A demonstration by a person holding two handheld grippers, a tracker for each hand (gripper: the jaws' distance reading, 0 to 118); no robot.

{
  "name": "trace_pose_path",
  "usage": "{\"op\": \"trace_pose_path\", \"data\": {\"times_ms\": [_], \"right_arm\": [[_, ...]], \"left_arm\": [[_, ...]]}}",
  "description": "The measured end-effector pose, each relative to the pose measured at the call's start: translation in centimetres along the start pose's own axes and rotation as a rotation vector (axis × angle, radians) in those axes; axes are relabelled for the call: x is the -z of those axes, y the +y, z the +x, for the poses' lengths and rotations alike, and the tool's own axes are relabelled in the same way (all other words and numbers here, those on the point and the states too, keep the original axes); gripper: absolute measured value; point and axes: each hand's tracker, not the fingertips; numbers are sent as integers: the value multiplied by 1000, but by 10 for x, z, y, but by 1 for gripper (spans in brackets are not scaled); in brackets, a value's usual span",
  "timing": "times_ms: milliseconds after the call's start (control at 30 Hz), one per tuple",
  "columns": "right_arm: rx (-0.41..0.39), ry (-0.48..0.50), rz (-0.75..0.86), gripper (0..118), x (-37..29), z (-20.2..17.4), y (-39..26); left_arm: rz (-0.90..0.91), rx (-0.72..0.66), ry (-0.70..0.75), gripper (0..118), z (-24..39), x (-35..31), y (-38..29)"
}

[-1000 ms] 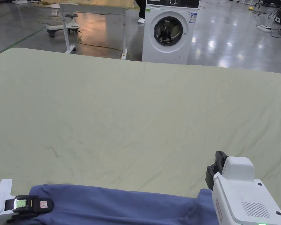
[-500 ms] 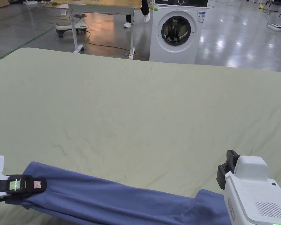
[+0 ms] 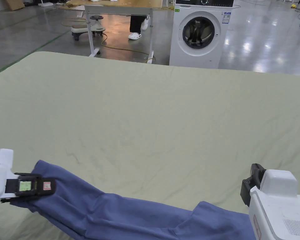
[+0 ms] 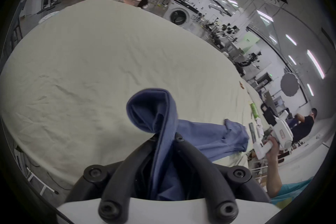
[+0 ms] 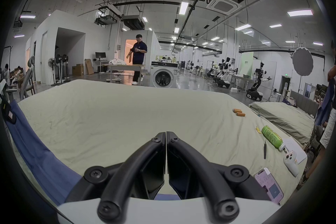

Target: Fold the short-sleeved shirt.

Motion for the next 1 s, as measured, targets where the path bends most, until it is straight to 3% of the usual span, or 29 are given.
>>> {"op": "trace_pose_path", "data": {"times_ms": [267,633,867,967,1000], "right_arm": [[-3,1,-10,0,-5,3,-6],[5,-19,-36,0,-12,16,-16],[6,-31,-45,0,-14,18,-19],[9,-27,-52,0,-13,18,-21],[10,-26,-54,0,-13,17,-21]], "left_arm": [[-53,37,-164,4,74,73,-14],[-219,69,13,4,109,178,-52],[-242,70,64,5,115,194,-61],[-243,88,55,15,117,188,-56],[-231,93,51,25,117,184,-54]]}}
